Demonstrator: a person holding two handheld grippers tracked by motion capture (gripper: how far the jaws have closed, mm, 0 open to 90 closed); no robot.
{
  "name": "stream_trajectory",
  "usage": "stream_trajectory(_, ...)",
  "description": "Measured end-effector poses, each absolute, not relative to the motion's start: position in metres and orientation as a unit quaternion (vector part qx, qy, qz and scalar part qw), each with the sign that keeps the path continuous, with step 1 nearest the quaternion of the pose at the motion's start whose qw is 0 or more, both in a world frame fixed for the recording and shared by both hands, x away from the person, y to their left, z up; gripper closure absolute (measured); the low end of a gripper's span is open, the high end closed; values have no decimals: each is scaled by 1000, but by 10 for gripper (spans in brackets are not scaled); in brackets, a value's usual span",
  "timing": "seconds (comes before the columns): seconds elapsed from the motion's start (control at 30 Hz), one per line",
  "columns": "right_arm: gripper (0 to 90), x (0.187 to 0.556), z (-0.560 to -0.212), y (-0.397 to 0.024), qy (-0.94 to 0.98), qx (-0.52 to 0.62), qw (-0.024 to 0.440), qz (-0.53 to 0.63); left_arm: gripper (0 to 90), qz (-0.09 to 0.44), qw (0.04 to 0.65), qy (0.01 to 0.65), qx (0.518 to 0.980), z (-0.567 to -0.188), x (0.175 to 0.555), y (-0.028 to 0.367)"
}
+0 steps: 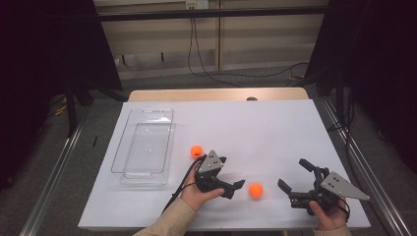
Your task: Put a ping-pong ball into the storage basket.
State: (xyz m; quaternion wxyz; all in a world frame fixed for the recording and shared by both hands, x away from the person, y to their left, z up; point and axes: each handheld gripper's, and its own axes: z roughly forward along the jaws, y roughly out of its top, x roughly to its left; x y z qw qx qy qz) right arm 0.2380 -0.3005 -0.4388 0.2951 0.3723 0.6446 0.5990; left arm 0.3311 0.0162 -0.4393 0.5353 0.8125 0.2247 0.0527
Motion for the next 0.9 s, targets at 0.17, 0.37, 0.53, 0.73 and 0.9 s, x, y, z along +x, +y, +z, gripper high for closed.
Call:
stream_trajectory(0.17, 3, 238, -439, -301, 645, 372, 295, 599, 24, 50, 532, 225, 815, -440, 331, 14)
stream_trajectory(0.37, 3, 238, -439, -301, 644, 372, 295, 600, 24, 47, 531, 223, 816, -440, 331, 11)
stream_trajectory(0.53, 3, 238, -439, -301, 643, 373, 296, 600, 24, 46, 525, 220, 821, -441, 331, 9)
stream_trajectory(0.73, 3, 238, -439, -301, 643, 373, 296, 600, 24, 45, 520, 218, 825, -442, 331, 7)
stream_trajectory(0.9, 3, 238, -439, -301, 643, 373, 296, 600, 24, 40, 519, 215, 827, -443, 330, 4)
